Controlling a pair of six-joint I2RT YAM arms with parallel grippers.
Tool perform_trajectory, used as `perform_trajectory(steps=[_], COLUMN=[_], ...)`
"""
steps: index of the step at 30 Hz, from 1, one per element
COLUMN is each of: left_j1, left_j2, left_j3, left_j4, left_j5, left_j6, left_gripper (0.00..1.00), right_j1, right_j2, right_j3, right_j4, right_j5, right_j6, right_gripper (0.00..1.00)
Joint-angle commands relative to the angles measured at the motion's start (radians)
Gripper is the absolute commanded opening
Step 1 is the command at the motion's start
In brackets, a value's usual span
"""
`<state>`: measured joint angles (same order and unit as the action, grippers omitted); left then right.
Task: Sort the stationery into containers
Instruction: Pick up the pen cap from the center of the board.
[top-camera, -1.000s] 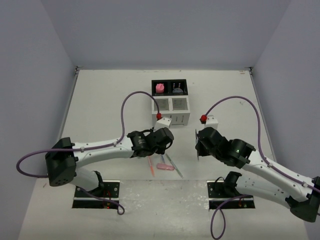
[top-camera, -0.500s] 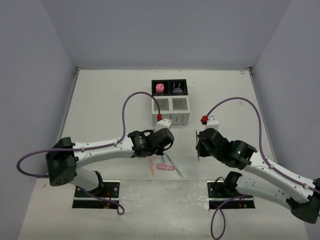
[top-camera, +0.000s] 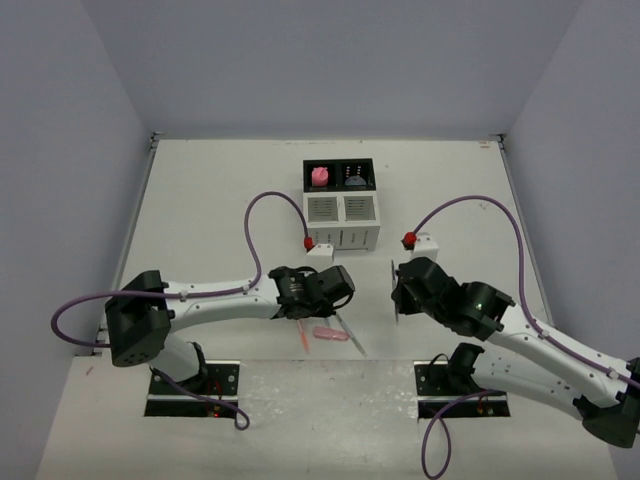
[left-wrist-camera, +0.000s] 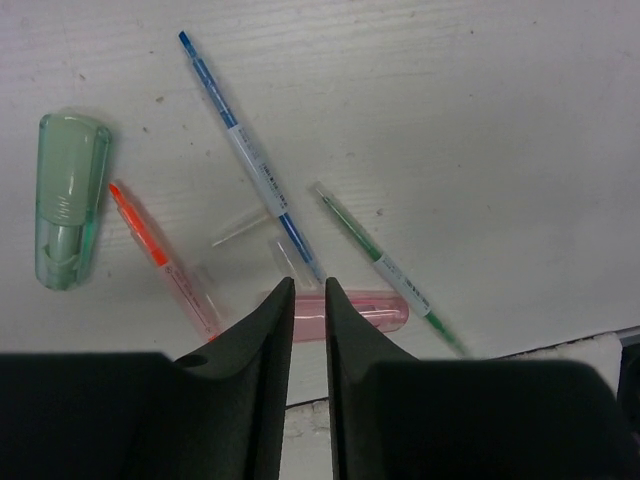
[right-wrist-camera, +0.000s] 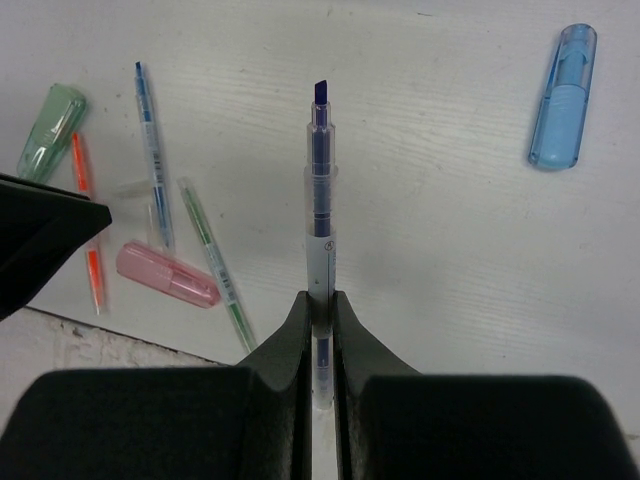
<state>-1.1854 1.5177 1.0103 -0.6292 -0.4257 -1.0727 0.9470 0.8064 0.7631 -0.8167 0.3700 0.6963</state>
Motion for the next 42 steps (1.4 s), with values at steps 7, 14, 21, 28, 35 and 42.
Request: perform_trajectory(steps=[7, 14, 21, 28, 35, 42], left_j1=[-0.038, -0.047, -0.054, -0.054, -0.054, -0.054], left_j2=[0.075, 0.103, 0.118, 0.132, 0.125, 0.138], left_j3=[-0.007, -0.015, -0.032, -0.035, -0.034, -0.027], left_j4=[-0.029, -0.056, -0.058, -0.043, -0.014, 0.002], left_j5=[-0.022, -0.042, -0.057, -0.063, -0.067, -0.070], left_j6=[-0.126, -0.179, -0.213, -0.233, -0.227, -0.228], left_gripper=[0.24, 0.23, 0.23, 0.22, 0.22, 0.23], right_j1=[0.001, 0.002, 0.007, 0.010, 0.013, 0.013], right_j2=[-0.033, -0.049, -0.056, -0.057, -0.056, -0.053], right_j3=[-0.011, -0.015, -0.018, -0.019, -0.019, -0.021], right_j4=[0.045, 0.052, 0.057, 0.060, 0.062, 0.067], right_j5=[-0.016, -0.029, -0.036, -0.039, -0.041, -0.048], right_j6=[-0.008, -0.015, -0.018, -0.021, -0.024, -0.029], right_gripper=[0.00, 0.00, 0.00, 0.00, 0.00, 0.00])
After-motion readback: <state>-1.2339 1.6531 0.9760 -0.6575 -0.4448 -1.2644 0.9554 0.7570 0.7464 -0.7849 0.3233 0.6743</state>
